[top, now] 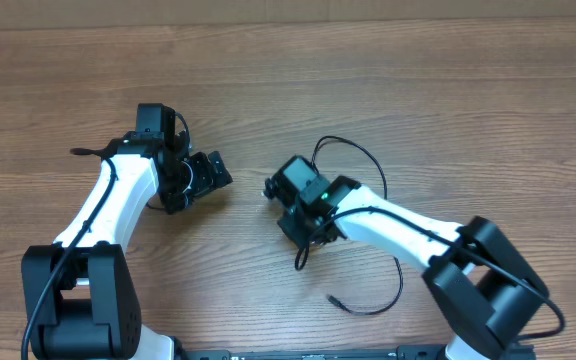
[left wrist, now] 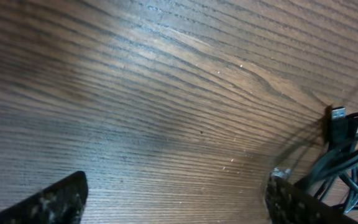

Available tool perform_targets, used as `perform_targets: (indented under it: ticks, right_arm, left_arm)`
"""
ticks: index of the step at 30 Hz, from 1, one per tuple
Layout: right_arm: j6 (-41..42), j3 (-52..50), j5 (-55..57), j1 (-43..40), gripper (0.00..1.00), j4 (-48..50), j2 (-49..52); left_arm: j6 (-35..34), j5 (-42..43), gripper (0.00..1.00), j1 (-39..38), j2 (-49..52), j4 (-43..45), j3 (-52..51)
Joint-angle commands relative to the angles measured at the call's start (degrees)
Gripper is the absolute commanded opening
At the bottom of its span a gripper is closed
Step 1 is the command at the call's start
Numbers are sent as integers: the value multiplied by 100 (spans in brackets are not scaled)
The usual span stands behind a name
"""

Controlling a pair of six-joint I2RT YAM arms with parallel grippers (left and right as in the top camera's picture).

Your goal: Untangle cables

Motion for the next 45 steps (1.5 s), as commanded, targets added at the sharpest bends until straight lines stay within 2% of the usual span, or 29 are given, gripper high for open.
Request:
perform_targets:
  ticks: [1, 4, 6, 9, 12, 15, 18, 26, 29, 33, 36, 45]
  right_arm:
    - [439, 509, -1445, -306, 4, 26, -540]
    - [852, 625, -2326, -632, 4, 79, -581]
    - [1051, 625, -2857, -881, 4, 144, -581]
    - [1318, 623, -3650, -1327, 4, 186, -581]
    - [1532, 623, -4269, -1670, 4, 225, -581]
    - [1687, 619, -4496, -1862, 4, 216, -581]
    - [1766, 610, -4489, -1904, 4, 219, -579]
    - [2164, 610, -4492, -1893, 4, 278, -577]
    - [2310, 610, -4516, -1893, 4, 356, -577]
    - [2347, 610, -4839, -1899, 4, 498, -577]
    - [2369, 610, -5069, -1899, 4, 629, -577]
    - [2385, 610, -5090, -1899, 4, 651, -577]
  left_arm:
    - [363, -37, 80, -33, -96, -26, -35]
    - [745, -39, 54, -33, -96, -46, -35]
    - [804, -11, 49, -33, -96, -140, -35]
    - [1071, 391, 56, -33, -96, -326, -35]
    - [1602, 1189, 60, -48, -96, -310, -35]
    - [2004, 1725, 61, -57, -96, -302, -35]
    - [2181, 1856, 61, -109, -96, -330, -35]
    - [2144, 1884, 53, -706, -96, -107, -44]
    - [1803, 1777, 49, -981, -96, 205, -83]
    - [1054, 1187, 52, -1196, -94, 533, -170]
    - [1032, 1158, 52, -1360, -70, 730, -249]
    - [837, 772, 45, -1615, 28, 881, -271]
